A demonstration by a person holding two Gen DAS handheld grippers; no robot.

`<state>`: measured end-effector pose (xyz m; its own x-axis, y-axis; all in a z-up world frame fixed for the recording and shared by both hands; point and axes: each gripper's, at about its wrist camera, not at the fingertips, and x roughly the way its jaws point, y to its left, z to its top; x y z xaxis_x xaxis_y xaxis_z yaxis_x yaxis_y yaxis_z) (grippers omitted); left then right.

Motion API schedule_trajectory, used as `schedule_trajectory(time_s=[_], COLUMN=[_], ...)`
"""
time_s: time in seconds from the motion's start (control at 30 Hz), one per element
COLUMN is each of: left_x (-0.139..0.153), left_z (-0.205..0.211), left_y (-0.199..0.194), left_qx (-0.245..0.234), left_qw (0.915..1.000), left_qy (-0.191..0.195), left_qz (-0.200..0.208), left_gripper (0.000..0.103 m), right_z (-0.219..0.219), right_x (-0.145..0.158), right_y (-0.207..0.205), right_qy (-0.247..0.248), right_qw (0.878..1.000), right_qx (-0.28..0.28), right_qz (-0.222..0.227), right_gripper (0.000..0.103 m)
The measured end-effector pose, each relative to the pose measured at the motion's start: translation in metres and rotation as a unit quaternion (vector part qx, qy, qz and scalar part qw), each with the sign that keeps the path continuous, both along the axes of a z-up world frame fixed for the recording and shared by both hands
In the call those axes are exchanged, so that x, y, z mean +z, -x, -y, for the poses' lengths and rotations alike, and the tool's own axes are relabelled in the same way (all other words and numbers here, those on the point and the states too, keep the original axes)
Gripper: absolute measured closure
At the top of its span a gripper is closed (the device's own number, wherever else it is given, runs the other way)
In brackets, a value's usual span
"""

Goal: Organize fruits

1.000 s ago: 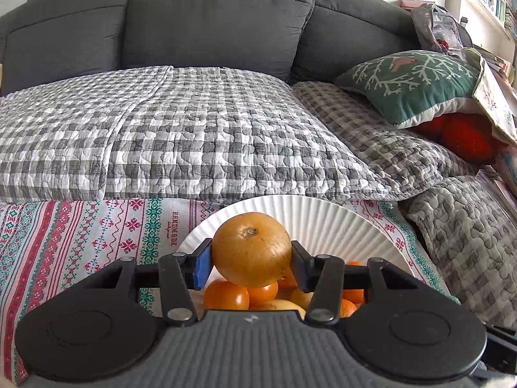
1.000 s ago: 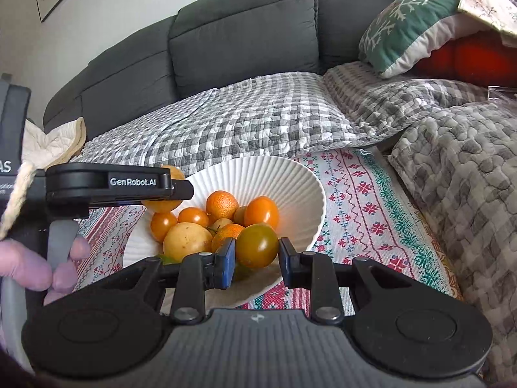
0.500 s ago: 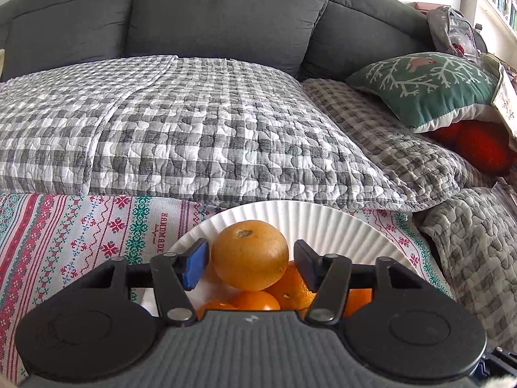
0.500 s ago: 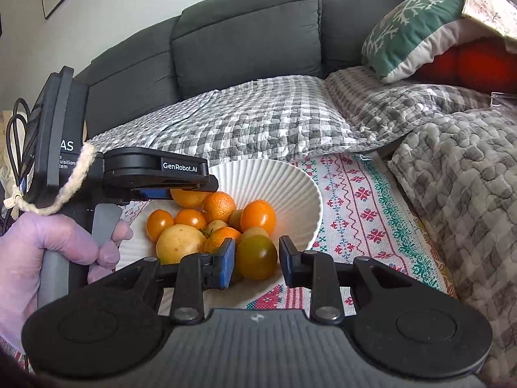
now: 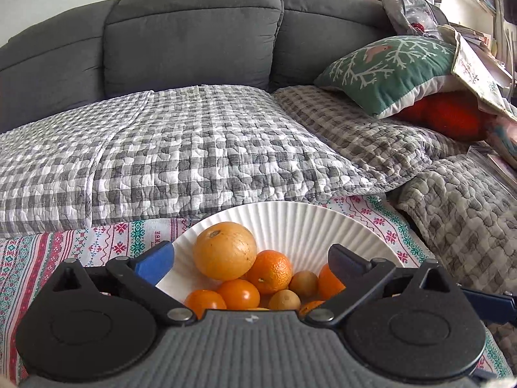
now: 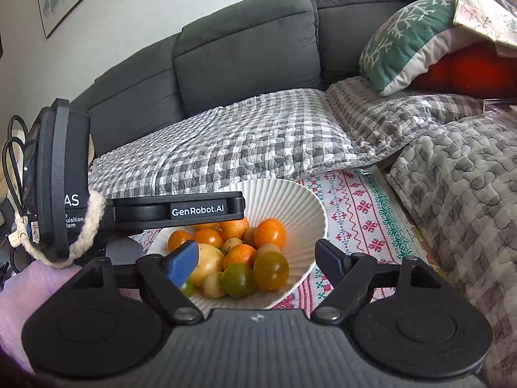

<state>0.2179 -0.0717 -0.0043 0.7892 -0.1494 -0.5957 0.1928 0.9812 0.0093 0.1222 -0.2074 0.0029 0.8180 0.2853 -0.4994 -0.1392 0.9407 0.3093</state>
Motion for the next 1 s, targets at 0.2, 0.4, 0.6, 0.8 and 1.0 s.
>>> schedule_trajectory(time_s=[0.2, 0.4, 0.6, 0.8, 1.0], left_x=[0.0, 0.003, -0.016, -0.015, -0.001], left_z=[-0.019, -0.039, -0.059, -0.081, -0.079], left_y=[0.023, 0.049, 0.081, 0.111, 0.147], left_qx=[0.032, 0.061, 0.089, 0.13, 0.142], left_qw=[0.9991, 0.997, 0.9935, 0.9858, 0.9854], left_qy=[0.025, 0.042, 0.038, 0.058, 0.043], left_qz=[-0.016, -0.023, -0.059, -0.088, -0.083], left_gripper=[0.01, 0.01, 0.01, 0.01, 0.01], right_z=[-0.004, -0.013, -0.022, -0.017, -0.007], right_x=[0.009, 0.018, 0.015, 0.015, 0.021], right_y=[0.012, 0.031, 0.052, 0.068, 0.077], right_qy=[0.019, 0.041, 0.074, 0.084, 0.084], right_qw=[1.0, 0.998, 0.996, 0.995, 0.996], right_qx=[0.009, 0.046, 0.049, 0.043, 0.012], right_qz=[0.0, 0.008, -0.013, -0.012, -0.027], right_gripper=[0.018, 0.009, 0.002, 0.001, 0.0])
